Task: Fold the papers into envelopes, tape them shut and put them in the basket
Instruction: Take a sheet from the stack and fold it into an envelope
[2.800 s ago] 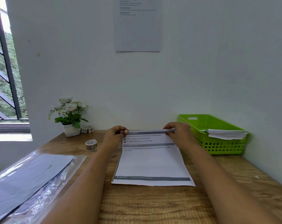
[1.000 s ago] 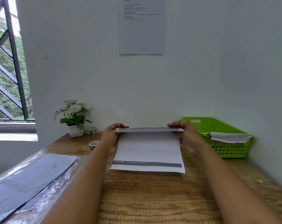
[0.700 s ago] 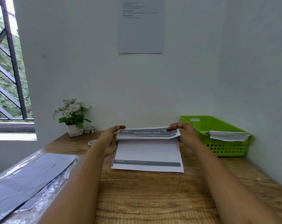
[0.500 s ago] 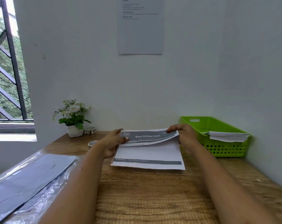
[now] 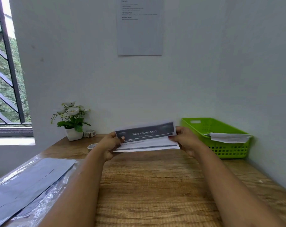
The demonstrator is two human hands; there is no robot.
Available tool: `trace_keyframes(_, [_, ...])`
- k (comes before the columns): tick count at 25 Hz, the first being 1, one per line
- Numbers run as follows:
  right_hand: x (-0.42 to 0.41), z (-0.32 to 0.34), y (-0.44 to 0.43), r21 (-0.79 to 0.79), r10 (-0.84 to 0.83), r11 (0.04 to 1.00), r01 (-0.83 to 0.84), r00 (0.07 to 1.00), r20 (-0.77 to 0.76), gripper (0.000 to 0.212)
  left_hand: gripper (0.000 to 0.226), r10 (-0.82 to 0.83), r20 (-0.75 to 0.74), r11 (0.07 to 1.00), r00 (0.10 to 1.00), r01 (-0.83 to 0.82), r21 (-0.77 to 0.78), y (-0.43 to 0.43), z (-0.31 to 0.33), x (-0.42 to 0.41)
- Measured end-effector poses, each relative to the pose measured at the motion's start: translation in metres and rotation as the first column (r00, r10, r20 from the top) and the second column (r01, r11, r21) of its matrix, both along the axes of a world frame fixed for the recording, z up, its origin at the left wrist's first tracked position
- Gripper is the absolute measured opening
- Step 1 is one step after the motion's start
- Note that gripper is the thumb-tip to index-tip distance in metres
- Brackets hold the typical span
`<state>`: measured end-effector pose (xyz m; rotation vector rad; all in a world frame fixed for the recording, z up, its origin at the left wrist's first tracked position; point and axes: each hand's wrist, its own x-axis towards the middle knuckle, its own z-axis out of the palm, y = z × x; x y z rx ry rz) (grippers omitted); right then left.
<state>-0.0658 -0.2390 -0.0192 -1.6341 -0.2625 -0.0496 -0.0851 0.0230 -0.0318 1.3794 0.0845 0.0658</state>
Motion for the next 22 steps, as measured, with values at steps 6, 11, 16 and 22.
trace_keyframes(6, [0.0,-0.001,-0.003,-0.088,-0.044,0.995,0.046,0.999,0.025,0.027,0.028,-0.031,-0.216,0.972,0.976,-0.021,-0.233,0.006,0.003,-0.004])
trace_keyframes(11, [-0.004,0.002,-0.003,-0.274,-0.033,0.961,0.041,0.999,0.034,0.039,0.038,-0.048,-0.157,0.986,0.986,0.021,-0.167,0.008,0.004,-0.004])
trace_keyframes(16, [-0.004,0.006,0.001,-0.498,-0.142,0.814,0.3,0.933,0.33,0.033,0.027,-0.024,-0.015,0.996,1.0,0.025,0.088,-0.003,0.003,-0.003])
trace_keyframes(22, [-0.004,-0.002,0.015,-0.713,0.058,0.606,0.354,0.874,0.483,0.027,0.033,-0.071,0.13,0.989,0.989,0.053,0.141,-0.018,0.008,-0.004])
